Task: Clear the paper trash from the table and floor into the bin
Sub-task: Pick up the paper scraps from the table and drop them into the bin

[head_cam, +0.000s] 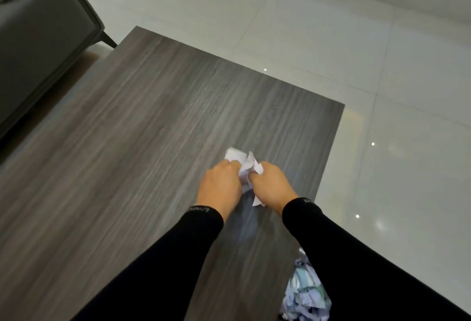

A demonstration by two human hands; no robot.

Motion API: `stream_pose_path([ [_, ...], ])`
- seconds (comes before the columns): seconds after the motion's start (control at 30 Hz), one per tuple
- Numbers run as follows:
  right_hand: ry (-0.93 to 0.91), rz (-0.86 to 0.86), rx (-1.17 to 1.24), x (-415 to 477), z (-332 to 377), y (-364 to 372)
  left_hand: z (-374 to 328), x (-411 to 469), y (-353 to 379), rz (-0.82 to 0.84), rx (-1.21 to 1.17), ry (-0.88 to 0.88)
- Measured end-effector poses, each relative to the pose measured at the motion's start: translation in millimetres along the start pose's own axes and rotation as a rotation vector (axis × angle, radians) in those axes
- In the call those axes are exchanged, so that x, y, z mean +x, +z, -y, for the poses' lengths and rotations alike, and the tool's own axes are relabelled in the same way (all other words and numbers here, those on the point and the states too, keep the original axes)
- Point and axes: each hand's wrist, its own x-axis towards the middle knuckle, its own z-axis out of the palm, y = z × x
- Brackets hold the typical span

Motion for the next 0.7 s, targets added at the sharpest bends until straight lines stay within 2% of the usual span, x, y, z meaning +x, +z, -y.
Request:
stream_pose_path([
  [0.07, -0.009, 0.013, -0.109, -12, -8, -3, -5, -5, 1, -0.017, -0.047, -0.043],
  [0.13, -0.047, 0.010, -0.089, -26, -19, -2, -16, -19, 7, -0.027, -0.147, -0.038],
  [0.3, 0.124, -0.067, 0.588, -75, -60, -6, -47, -72, 19, 0.150, -0.508, -0.097],
  [0.4, 0.179, -0.136, 0.767, -104, -85, -17, -74, -107, 28, 0.159, -0.615, -0.081],
  [0.47, 0.141, -0.146, 0.790, -125, -94, -25, -95, -129, 35, 0.056, -0.572, -0.019],
  [0.53, 0.101, -0.184, 0.685, -147, -104, -36, -116, -149, 40, -0.003, -0.583, -0.035],
  [0.6, 0.109, -0.222, 0.619, -172, -127, -51, -137, -165, 48, 0.045, -0.568, -0.054],
  [0.7, 0.252, -0.233, 0.597, -200, -175, -70, -158, -184, 77, 0.202, -0.485, -0.087],
])
